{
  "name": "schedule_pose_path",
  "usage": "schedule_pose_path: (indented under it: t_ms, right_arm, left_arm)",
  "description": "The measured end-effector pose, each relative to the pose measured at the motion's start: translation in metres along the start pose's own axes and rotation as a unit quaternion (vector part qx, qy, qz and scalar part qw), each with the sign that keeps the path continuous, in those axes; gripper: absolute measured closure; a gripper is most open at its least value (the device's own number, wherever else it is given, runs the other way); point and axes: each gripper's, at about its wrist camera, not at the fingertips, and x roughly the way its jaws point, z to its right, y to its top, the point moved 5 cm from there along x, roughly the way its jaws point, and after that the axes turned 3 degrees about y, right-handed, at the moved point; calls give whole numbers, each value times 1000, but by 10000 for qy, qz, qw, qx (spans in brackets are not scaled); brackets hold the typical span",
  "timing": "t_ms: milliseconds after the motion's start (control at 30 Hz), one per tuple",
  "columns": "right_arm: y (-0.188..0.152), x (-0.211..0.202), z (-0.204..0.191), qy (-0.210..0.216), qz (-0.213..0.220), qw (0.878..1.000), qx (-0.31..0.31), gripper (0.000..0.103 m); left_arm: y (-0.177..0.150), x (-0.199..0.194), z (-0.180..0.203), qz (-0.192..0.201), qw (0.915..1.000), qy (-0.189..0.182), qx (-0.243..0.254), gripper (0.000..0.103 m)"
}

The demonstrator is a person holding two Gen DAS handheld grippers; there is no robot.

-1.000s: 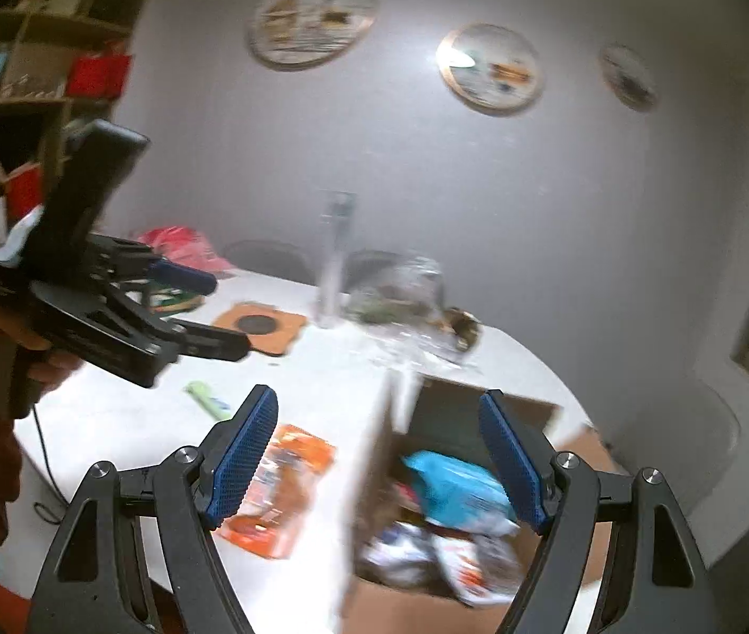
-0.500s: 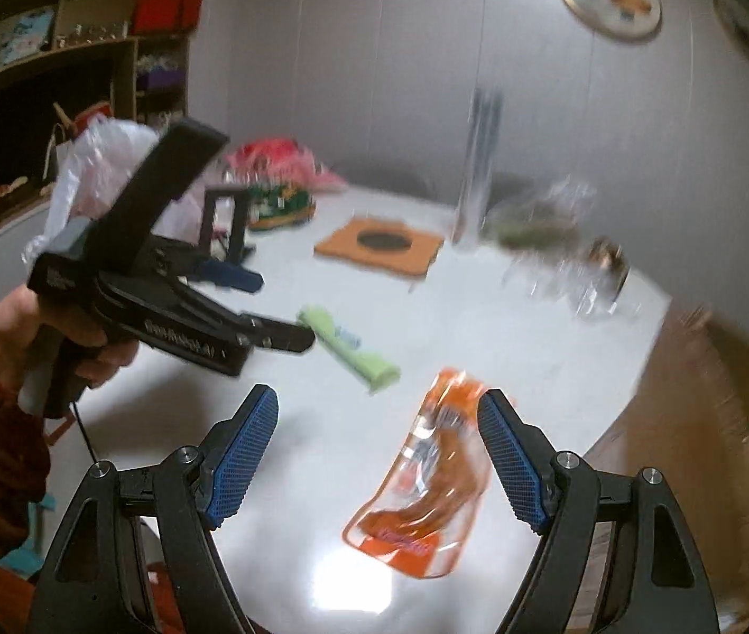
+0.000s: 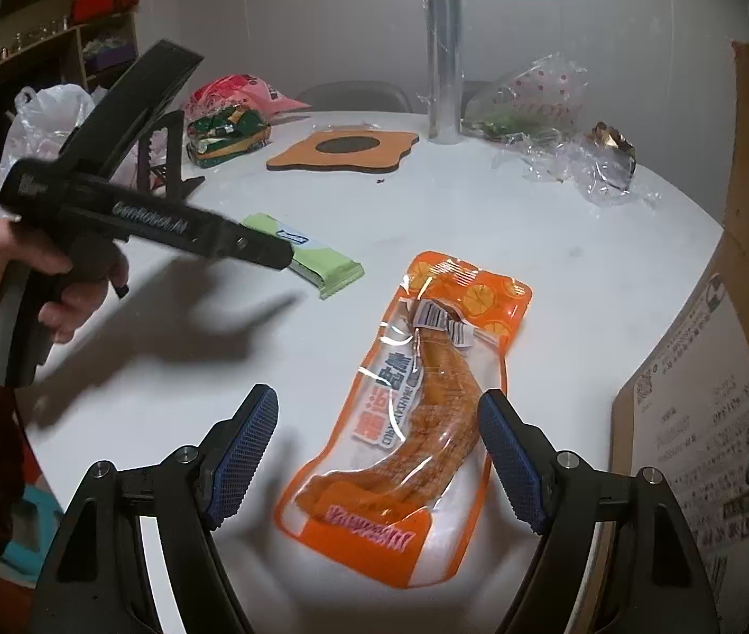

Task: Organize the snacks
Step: 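Grasp the green wafer bar with left tool while right tool grasps orange spicy-strip pouch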

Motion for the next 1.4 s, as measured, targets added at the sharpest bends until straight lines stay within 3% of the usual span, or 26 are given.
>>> schedule_pose_path:
  t_ms: [400, 467, 500, 533, 833, 1133, 1400]
  right_arm:
    - [12, 10, 8, 176, 52, 9998, 93, 27]
    - [13, 10, 8, 198, 71, 9997, 119, 27]
    - [12, 10, 9, 208, 82, 9997, 129, 27]
    - [12, 10, 9, 205, 91, 9996, 147, 27]
    - [-2, 3, 12, 96, 88, 9996, 253, 27]
    - [-6, -11, 7, -271, 195, 9991, 262, 27]
    - [-9, -3, 13, -535, 121, 9956, 753, 27]
  left_arm:
    - [30, 33, 6, -225, 9942, 1051, 106, 16]
    - [28, 34, 7, -206, 9932, 1141, 137, 23]
    - [26, 34, 8, -214, 9932, 1133, 153, 36]
    - [21, 33, 11, -237, 9939, 1059, 179, 42]
    - [-21, 5, 30, 132, 9921, 1006, 738, 71]
    - [-72, -30, 47, 251, 9904, 778, 1112, 75]
    - [-71, -24, 43, 321, 9926, 744, 904, 71]
